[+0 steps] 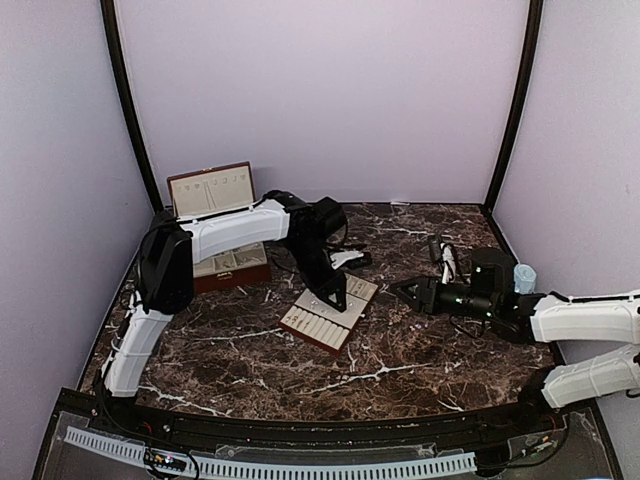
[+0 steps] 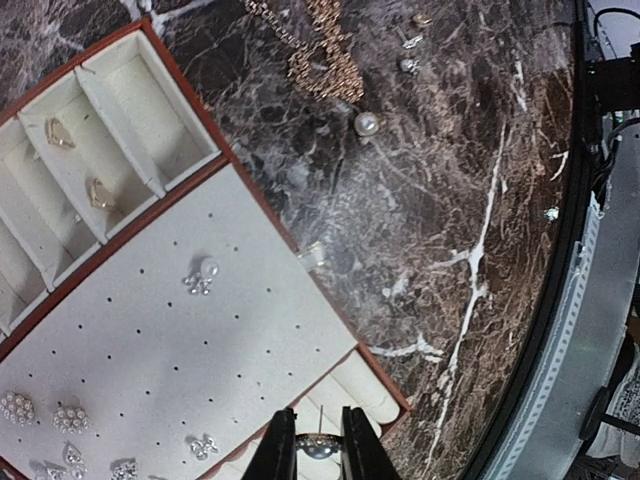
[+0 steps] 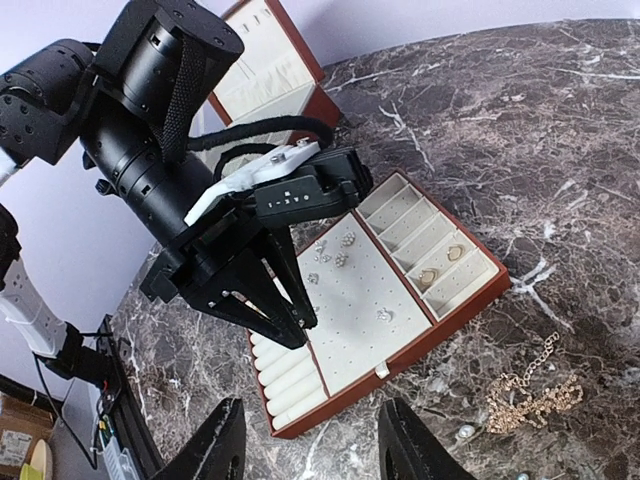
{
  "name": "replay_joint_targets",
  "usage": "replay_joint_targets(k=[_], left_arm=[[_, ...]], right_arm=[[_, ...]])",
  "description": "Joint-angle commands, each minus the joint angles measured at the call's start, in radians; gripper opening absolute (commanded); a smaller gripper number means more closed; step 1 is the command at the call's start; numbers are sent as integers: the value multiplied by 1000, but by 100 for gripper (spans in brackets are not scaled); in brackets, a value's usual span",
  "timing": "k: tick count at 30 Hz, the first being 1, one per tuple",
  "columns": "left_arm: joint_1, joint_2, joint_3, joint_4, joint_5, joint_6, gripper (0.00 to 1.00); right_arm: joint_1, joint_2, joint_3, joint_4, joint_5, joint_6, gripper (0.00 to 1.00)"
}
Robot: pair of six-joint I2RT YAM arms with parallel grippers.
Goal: Organize the mixed jewelry
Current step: Insert the earring into the earring holder, then pass from the left arm to the right
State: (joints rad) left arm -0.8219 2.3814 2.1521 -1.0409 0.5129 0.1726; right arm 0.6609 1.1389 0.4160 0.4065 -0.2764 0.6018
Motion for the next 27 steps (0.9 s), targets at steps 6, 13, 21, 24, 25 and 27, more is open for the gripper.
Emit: replay_joint_targets(k=[6, 13, 21, 24, 25, 27], left_arm=[[5, -251, -190, 227, 285, -13, 8], [6, -297, -272, 307, 357, -49, 8], [6, -415, -485, 596, 373, -185, 8], [6, -454, -578, 702, 386, -254, 8], [6, -472, -597, 750, 394, -276, 8], [6, -498, -646, 824, 409, -304, 8]], right_arm=[[-50, -5, -84, 324, -338, 105, 45], [-49, -7, -59, 319, -442, 86, 42], [-18, 47, -50, 376, -461, 110, 40], [4, 84, -46, 421, -466, 130, 39], [11, 95, -39, 430, -467, 136, 38], [28, 121, -32, 458, -473, 149, 38]])
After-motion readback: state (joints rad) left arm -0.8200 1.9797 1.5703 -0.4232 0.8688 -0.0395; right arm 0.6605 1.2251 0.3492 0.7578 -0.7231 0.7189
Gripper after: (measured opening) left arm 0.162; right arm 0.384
